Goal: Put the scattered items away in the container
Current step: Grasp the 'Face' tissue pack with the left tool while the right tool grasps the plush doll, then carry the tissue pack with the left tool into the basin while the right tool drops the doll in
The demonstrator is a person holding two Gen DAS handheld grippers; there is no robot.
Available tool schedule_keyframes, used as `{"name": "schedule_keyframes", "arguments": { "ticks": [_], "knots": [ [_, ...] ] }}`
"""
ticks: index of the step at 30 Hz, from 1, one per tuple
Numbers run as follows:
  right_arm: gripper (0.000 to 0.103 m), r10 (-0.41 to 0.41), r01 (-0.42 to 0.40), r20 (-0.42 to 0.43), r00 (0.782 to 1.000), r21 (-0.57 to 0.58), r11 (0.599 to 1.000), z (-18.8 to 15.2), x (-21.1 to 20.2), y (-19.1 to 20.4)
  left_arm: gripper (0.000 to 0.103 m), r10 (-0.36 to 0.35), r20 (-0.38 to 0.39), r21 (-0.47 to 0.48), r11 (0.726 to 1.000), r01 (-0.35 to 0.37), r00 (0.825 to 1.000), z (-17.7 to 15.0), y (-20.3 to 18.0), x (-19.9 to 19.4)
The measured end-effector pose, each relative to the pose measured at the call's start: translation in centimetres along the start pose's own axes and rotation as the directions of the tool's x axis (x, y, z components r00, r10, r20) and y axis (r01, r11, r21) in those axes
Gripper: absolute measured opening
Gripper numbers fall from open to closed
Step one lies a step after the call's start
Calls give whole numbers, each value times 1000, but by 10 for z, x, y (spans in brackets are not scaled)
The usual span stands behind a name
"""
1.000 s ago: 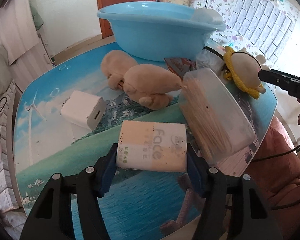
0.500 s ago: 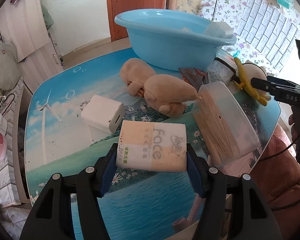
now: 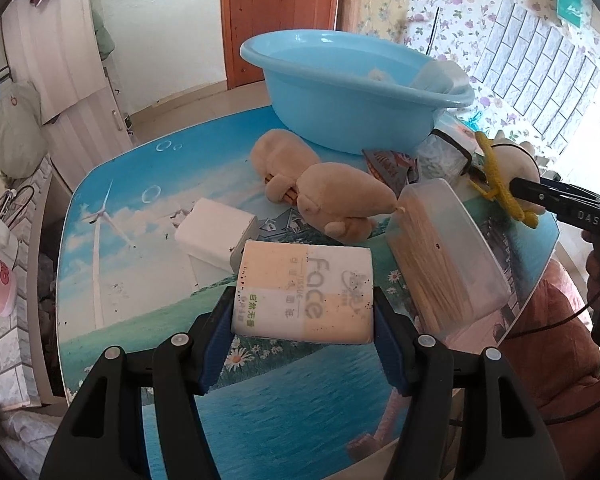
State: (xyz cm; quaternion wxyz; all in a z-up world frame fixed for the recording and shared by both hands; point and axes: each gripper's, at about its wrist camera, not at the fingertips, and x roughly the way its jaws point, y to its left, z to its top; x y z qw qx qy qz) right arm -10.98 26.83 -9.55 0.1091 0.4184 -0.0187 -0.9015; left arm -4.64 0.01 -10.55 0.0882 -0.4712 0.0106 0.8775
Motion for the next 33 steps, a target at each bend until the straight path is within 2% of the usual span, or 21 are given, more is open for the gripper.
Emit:
{"name": "schedule_keyframes", "arguments": {
  "ticks": [7, 15, 20, 25, 33],
  "knots": [
    [67, 27, -28, 54, 998, 11, 1000, 0, -27, -3, 63, 3, 21, -5, 1000, -3, 1000, 2, 0, -5],
    [67, -13, 1, 125, 992, 96, 995, 12, -52, -32, 63, 20, 50, -23, 1000, -19, 999, 5, 3, -18],
    [67, 5, -10, 152, 988, 36, 999, 19, -60, -18, 63, 15, 67, -33, 999, -13, 998, 12, 6, -24],
    [67, 62, -65, 179, 982, 10, 998, 31, -67, -7, 63, 20, 116, -5, 1000, -20, 993, 35, 2, -36],
    [67, 104, -96, 203, 974, -48, 994, 53, -62, 11, 63, 8, 169, 46, 999, -16, 986, 72, -8, -41]
  ]
}}
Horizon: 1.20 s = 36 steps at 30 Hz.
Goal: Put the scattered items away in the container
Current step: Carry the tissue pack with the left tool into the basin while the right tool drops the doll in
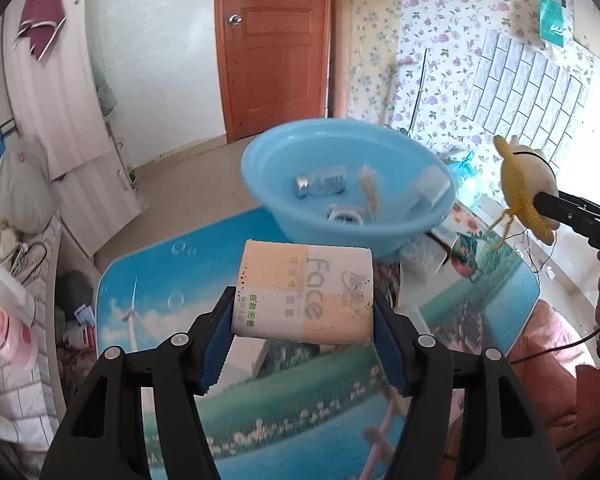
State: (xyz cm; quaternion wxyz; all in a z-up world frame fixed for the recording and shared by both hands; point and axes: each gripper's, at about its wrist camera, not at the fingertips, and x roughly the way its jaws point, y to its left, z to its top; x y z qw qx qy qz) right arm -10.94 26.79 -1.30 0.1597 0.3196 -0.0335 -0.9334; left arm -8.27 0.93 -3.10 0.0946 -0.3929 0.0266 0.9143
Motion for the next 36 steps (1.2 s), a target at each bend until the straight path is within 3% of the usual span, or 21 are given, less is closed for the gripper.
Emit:
{"name": "schedule_keyframes", "arguments": {
  "ticks": [18, 29, 32, 36],
  "knots": [
    [67, 3, -4, -39, 999, -21, 1000, 26, 61, 2, 63, -44, 4, 69, 997, 44, 999, 51, -18, 47],
    [69, 14, -15, -33, 999, -55, 998, 38, 91, 10, 64, -68, -25, 81, 994, 69, 997, 54, -23, 71],
    [70, 19, -21, -35, 999, -79, 997, 38, 97, 17, 69, -68, -24, 87, 994, 69, 997, 54, -24, 73],
    [72, 34, -38, -40, 999, -102, 994, 36, 102, 28, 70, -69, -25, 85, 994, 71, 997, 54, -23, 71]
  ]
}}
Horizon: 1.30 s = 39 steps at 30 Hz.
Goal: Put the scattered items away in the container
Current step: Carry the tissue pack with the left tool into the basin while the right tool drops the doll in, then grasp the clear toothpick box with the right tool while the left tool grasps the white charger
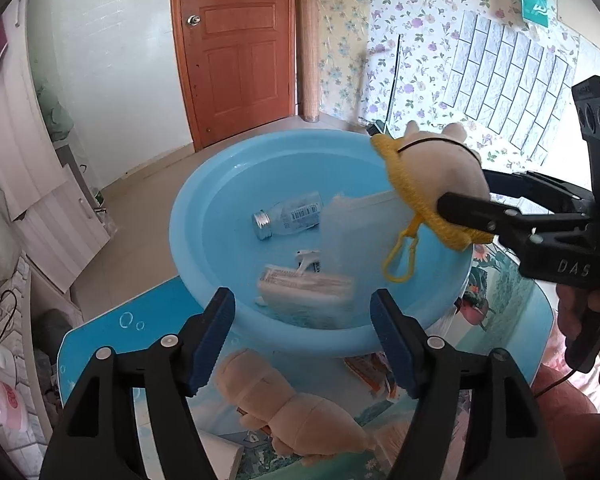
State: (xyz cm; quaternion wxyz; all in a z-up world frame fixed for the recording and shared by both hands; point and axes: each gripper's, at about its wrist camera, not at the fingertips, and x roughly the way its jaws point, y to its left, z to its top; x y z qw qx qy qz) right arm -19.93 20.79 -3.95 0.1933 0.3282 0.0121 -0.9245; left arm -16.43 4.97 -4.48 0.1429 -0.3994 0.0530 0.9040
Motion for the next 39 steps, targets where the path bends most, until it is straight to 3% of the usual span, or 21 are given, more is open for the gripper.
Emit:
{"name": "schedule_keyframes", "arguments": {
  "ticks": [4, 8, 14, 21, 39],
  "knots": [
    [76, 9, -10, -27, 1000, -35, 999, -4, 3, 12, 70, 2, -4, -11, 1000, -2, 1000, -4, 1, -3],
    [78, -33, 31, -37, 999, -65, 997, -6, 0, 19, 70, 6, -4, -23, 1000, -6, 1000, -7, 2, -9],
    [87, -39, 38, -36, 999, -31, 999, -9, -15, 16, 72, 21, 1, -41, 999, -21, 1000, -19, 5, -22],
    [87, -64, 62, -54, 996, -35, 997, -24, -33, 17, 73, 46, -5, -93, 995, -46, 999, -42, 20, -36],
    [87, -42, 42, -133, 990, 2, 999, -68, -49, 36, 73, 92, -78, -181, 978, -105, 993, -108, 47, -56]
  ]
}}
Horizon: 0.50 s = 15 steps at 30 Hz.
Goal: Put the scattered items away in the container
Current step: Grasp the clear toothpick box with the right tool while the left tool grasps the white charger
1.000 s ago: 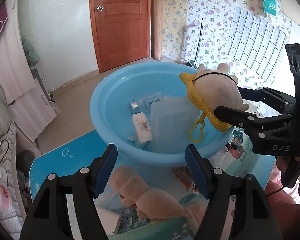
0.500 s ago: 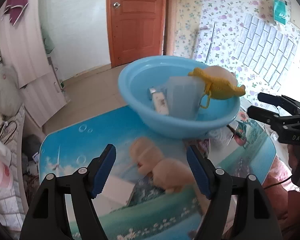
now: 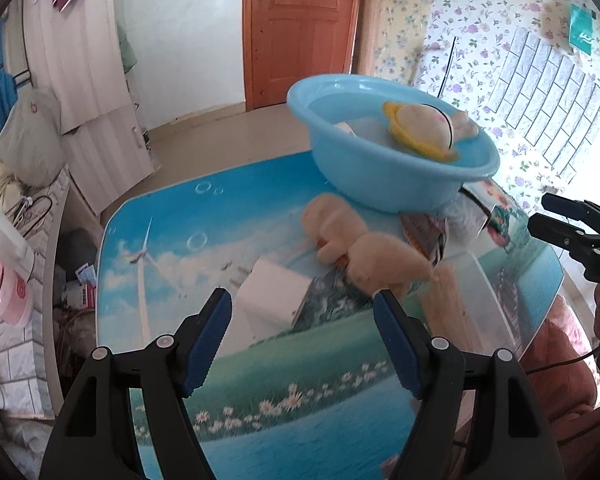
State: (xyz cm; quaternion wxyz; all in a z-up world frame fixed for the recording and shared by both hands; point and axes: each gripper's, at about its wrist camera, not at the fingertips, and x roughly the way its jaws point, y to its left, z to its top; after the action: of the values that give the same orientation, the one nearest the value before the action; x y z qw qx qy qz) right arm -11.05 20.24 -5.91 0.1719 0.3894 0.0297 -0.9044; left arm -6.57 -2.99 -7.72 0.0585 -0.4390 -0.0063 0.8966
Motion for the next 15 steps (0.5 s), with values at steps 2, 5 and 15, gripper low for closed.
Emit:
{"name": "schedule_keyframes", "arguments": {
  "ticks": [2, 5, 15],
  "knots": [
    [87, 2, -2, -7, 1000, 4, 1000, -3, 0, 1, 73, 2, -4, -3, 1000, -2, 1000, -4, 3, -1],
    [87, 7, -7, -16, 1000, 8, 1000, -6, -1, 4, 73, 4, -11, -8, 1000, -4, 1000, -8, 5, 0],
    [87, 92, -88, -48, 995, 75, 993, -14, 5, 20, 81, 23, -34, 11, 1000, -22, 999, -13, 8, 6]
  ]
}}
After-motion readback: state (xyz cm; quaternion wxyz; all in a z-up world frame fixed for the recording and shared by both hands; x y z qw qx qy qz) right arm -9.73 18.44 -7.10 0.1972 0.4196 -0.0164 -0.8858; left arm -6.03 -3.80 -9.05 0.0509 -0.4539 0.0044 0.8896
